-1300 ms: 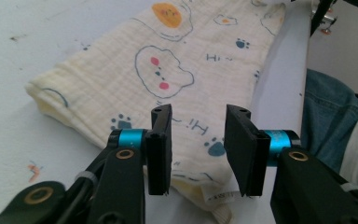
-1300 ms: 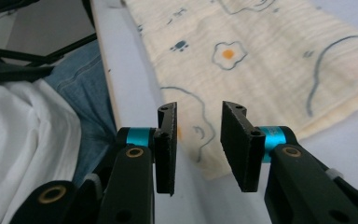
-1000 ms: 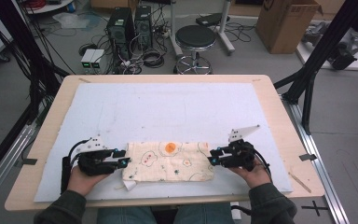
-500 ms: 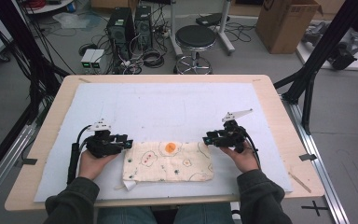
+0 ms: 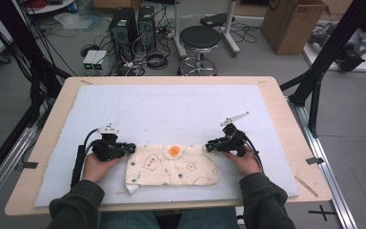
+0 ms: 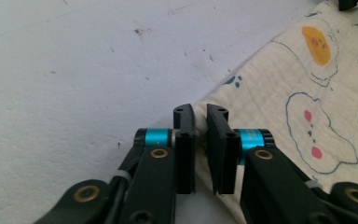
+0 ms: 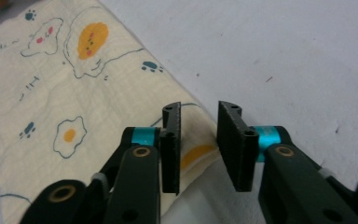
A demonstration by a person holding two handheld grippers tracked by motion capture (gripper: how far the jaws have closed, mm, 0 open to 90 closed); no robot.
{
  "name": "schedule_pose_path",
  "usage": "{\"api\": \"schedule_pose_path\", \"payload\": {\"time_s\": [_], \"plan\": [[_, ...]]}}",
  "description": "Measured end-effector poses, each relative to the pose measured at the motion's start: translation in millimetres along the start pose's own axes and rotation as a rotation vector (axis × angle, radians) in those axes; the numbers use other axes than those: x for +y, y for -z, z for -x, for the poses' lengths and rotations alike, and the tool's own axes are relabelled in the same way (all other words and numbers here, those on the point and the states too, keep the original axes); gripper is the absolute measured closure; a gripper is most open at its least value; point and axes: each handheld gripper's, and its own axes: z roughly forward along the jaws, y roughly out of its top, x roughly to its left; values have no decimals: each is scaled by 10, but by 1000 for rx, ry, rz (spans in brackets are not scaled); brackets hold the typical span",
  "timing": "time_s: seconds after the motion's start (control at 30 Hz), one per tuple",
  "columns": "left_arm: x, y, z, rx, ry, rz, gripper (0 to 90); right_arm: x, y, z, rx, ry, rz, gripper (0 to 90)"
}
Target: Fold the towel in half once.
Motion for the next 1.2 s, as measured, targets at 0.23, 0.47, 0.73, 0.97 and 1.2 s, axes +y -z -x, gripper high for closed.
{"api": "schedule_pose_path", "payload": {"time_s": [0.23, 0.47, 0.73, 0.97, 1.2], "plan": [[2, 19, 26, 27, -30, -3, 865, -12, 19, -13, -17, 23, -15, 847], [23, 56, 29, 46, -15, 52, 868, 10, 99, -14, -59, 41, 19, 856], [114, 33, -21, 72, -9, 55, 868, 95, 107, 56, -75, 32, 51, 857], [288, -2, -91, 92, 1, 74, 868, 183, 108, 157, -100, 0, 93, 857], [334, -110, -214, 105, 53, 87, 868, 266, 68, 249, -122, -24, 102, 857]]}}
